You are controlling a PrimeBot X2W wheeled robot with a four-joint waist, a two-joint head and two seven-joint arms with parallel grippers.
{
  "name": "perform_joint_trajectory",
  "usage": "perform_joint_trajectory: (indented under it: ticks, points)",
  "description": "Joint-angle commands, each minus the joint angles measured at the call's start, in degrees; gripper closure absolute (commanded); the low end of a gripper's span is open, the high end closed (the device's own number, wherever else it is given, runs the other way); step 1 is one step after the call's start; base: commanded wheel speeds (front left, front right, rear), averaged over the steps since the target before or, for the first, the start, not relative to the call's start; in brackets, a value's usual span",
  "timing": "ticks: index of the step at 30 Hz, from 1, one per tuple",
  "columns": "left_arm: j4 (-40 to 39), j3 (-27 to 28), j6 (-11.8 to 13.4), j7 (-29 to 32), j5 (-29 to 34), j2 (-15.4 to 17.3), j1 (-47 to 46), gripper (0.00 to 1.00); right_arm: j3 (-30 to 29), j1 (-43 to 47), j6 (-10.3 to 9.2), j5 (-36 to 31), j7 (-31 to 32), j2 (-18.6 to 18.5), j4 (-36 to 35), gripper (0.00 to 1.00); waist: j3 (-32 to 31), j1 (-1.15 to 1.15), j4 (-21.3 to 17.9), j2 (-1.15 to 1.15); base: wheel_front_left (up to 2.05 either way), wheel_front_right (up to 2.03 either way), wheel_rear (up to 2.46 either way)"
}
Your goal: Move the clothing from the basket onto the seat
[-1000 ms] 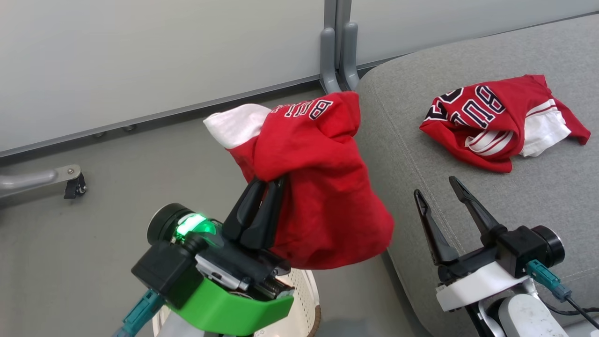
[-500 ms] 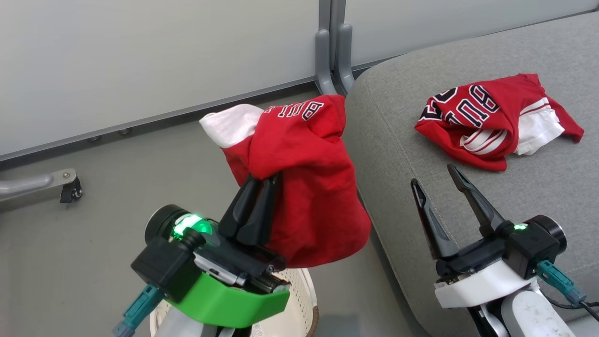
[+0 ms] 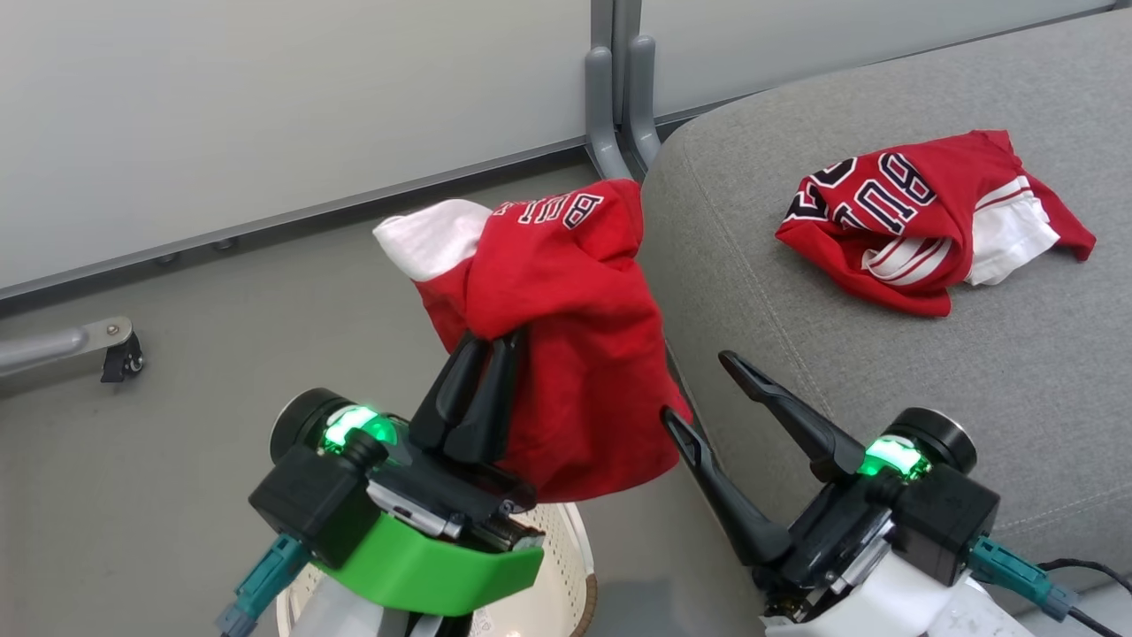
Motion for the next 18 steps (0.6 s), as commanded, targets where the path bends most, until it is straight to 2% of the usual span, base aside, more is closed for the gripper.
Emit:
perform_joint_trajectory:
  ticks: [1,13,18]
  points:
    - [-0.01,-0.46,-0.21,-0.01,-0.17,0.25,-0.62,1.0,0.85,-0.83,-0.04,-0.47,-0.15,-0.26,0.76,0.0,0.03,0.0,0.24,0.0,0.0,0.0,0.0]
    - [-0.06,-6.06,-0.22,-0.01,-0.24,1.14,-2.15,1.0,2.86,-4.85,-0.04,-4.14,-0.16,-0.07,8.02,0.0,-0.13,0.0,2.32,0.0,0.0,0.0,0.0]
    - [0.34,-8.47,-0.22,-0.01,0.19,2.05,-2.49,1.0,5.52,-6.81,-0.04,-5.35,-0.16,-1.42,9.33,0.0,-0.29,0.0,2.91,0.0,0.0,0.0,0.0]
